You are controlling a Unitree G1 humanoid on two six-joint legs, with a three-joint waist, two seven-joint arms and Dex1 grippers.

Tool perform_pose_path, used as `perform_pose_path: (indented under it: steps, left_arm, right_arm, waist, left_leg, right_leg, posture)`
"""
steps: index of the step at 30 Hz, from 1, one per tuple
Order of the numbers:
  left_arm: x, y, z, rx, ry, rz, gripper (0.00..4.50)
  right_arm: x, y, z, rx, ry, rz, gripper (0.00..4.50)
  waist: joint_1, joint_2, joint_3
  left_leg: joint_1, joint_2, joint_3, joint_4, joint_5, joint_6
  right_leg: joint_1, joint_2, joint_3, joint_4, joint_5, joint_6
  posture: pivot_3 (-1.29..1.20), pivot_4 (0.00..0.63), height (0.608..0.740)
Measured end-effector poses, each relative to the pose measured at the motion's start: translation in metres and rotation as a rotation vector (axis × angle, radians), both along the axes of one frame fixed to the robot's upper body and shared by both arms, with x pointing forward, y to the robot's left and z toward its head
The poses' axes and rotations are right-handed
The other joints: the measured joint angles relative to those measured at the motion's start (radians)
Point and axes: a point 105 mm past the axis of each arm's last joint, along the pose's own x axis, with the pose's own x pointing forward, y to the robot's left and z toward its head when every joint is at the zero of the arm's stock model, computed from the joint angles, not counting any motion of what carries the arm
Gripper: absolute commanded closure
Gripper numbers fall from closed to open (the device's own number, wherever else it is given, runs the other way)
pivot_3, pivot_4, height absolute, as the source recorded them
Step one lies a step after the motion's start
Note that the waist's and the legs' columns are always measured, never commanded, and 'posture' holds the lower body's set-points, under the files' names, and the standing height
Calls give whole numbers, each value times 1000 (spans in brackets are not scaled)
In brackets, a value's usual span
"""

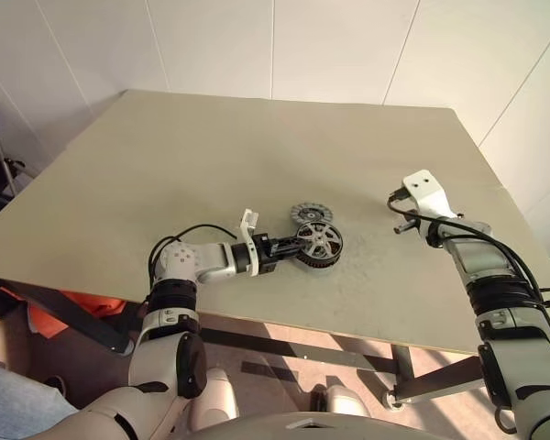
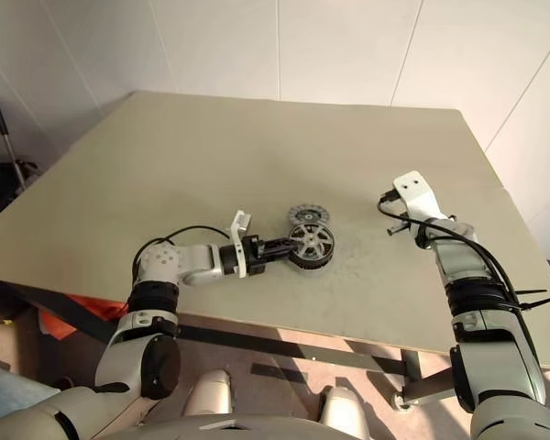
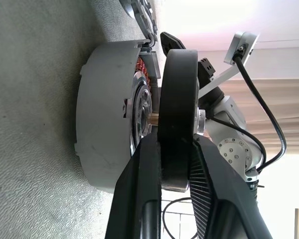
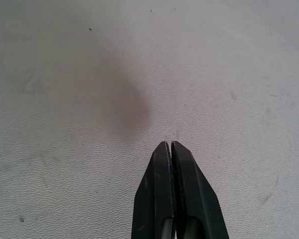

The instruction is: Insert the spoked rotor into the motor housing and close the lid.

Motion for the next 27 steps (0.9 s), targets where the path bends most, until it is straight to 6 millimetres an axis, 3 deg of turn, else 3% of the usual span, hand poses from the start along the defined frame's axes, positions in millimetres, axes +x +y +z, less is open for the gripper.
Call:
perform_pose_path:
  steps: [1, 8, 16, 19, 24, 27]
  left_arm:
    - [0, 0, 0, 2, -3, 0, 4083]
    - [0, 1, 8, -13, -49, -7, 1784]
    - [2, 7, 12, 20, -93, 0, 1784]
    - [3, 14, 14, 39, -114, 11, 1784]
    - [2, 20, 16, 61, -133, 11, 1784]
    - [3, 24, 17, 72, -145, 21, 1784]
  right_arm:
    - [0, 0, 0, 0, 0, 0, 4500]
    - [0, 0, 1, -1, -2, 0, 4500]
    - [1, 1, 3, 0, -7, 6, 4500]
    - [3, 10, 12, 13, -31, 37, 4500]
    - [4, 54, 55, 116, -135, 196, 4500]
    - [-1, 76, 69, 161, -161, 277, 4500]
  waist:
    - [0, 0, 0]
    - [0, 0, 0]
    - [-5, 0, 0]
    - [-15, 1, 0]
    - [-27, 1, 0]
    - [-24, 1, 0]
  left_leg:
    - [0, 0, 0, 0, 0, 0]
    - [2, 0, 0, 0, 0, 0]
    - [6, 0, 0, 0, 0, 0]
    - [5, 0, 0, -2, 0, -1]
    - [4, 1, 0, -3, 0, -1]
    - [4, 0, 0, -3, 0, -1]
  right_leg:
    - [0, 0, 0, 0, 0, 0]
    - [1, 0, 0, 0, 0, 0]
    - [5, 0, 1, 0, 0, 0]
    - [3, 0, 0, 0, 0, 0]
    - [1, 1, 1, 0, 0, 0]
    - [2, 1, 1, 0, 0, 0]
  posture:
    - [0, 0, 740]
    - [0, 0, 740]
    - [0, 0, 740]
    - [0, 0, 740]
    - [0, 0, 740]
    - [0, 0, 740]
